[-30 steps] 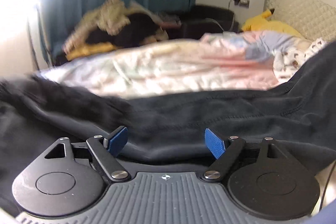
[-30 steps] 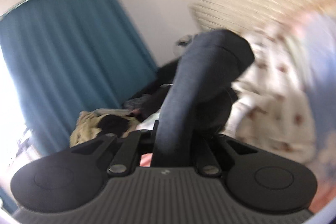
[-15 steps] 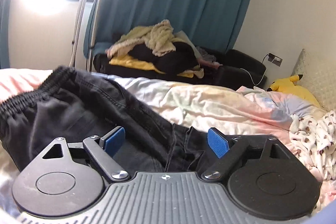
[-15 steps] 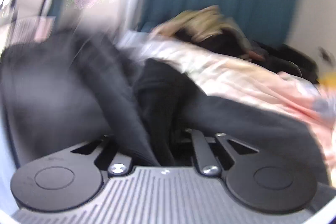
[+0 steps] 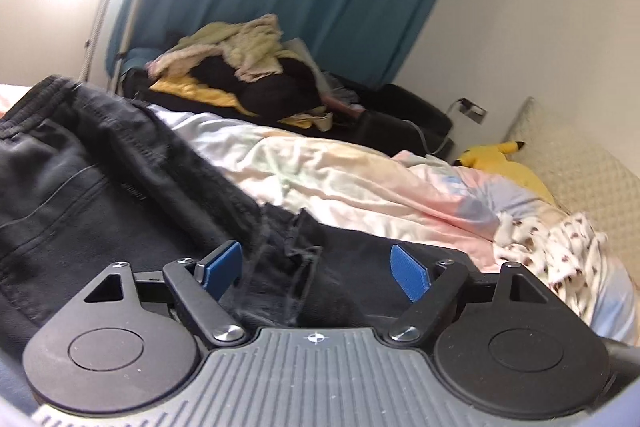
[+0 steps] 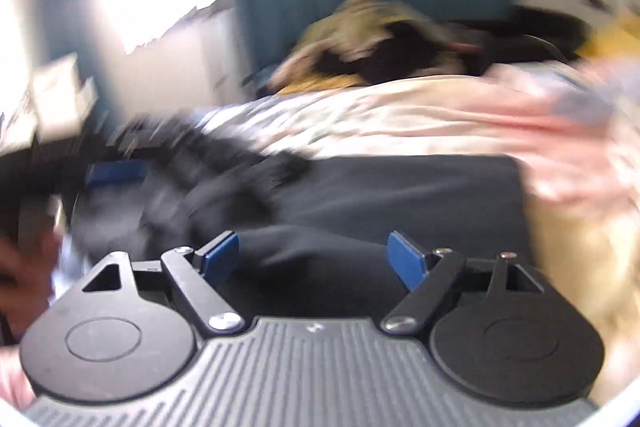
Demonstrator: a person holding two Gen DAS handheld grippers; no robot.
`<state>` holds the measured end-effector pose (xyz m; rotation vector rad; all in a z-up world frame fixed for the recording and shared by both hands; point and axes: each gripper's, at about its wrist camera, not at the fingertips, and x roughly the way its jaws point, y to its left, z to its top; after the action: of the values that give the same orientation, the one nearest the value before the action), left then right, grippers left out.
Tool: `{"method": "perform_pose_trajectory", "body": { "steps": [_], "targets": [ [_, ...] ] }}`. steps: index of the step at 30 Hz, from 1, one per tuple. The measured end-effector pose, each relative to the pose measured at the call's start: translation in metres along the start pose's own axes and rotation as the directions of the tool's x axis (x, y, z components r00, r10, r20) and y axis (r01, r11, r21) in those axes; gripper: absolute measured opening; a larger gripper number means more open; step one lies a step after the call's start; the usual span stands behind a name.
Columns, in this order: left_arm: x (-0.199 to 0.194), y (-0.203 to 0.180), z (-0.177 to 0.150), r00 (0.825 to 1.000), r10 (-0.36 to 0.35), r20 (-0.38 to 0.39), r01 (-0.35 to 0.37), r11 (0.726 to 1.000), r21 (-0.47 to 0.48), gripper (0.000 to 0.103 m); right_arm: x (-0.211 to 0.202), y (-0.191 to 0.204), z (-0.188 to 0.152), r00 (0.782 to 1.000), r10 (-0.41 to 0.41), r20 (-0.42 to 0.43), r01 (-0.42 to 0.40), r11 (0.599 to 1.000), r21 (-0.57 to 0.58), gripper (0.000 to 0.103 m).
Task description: Fold clothes
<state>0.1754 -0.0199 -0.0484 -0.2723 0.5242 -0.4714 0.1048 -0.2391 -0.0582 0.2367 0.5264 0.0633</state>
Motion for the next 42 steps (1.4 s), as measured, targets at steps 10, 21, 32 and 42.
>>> {"method": "perform_pose_trajectory", "body": {
  "steps": [10,21,32,42],
  "targets": [
    [0.054,-0.005,-0.033,0.995,-0.007,-0.104,-0.005,0.994,-0.111,0.078,-0.024,-0.077,-0.006,0.963,-0.243,0.117,0.162,0.867,0.471,0.085],
    [0.02,-0.011,-0.018,0.997,0.041,-0.069,-0.055,0.978,-0.203,0.015,-0.022,-0.093,-0.022,0.967,-0.223,0.126,0.111,0.809,0.578,0.085],
    [0.049,0.009,-0.044,0.985,0.088,-0.149,-0.1,0.993,-0.068,0.016,-0.008,-0.093,-0.045,0.97,-0.243,-0.011,0.2,0.771,0.605,0.088],
    [0.045,0.011,-0.045,0.986,0.08,-0.146,-0.092,0.993,-0.076,0.018,0.003,-0.1,-0.062,0.995,-0.098,0.015,0.059,0.709,0.702,0.09]
  ]
}}
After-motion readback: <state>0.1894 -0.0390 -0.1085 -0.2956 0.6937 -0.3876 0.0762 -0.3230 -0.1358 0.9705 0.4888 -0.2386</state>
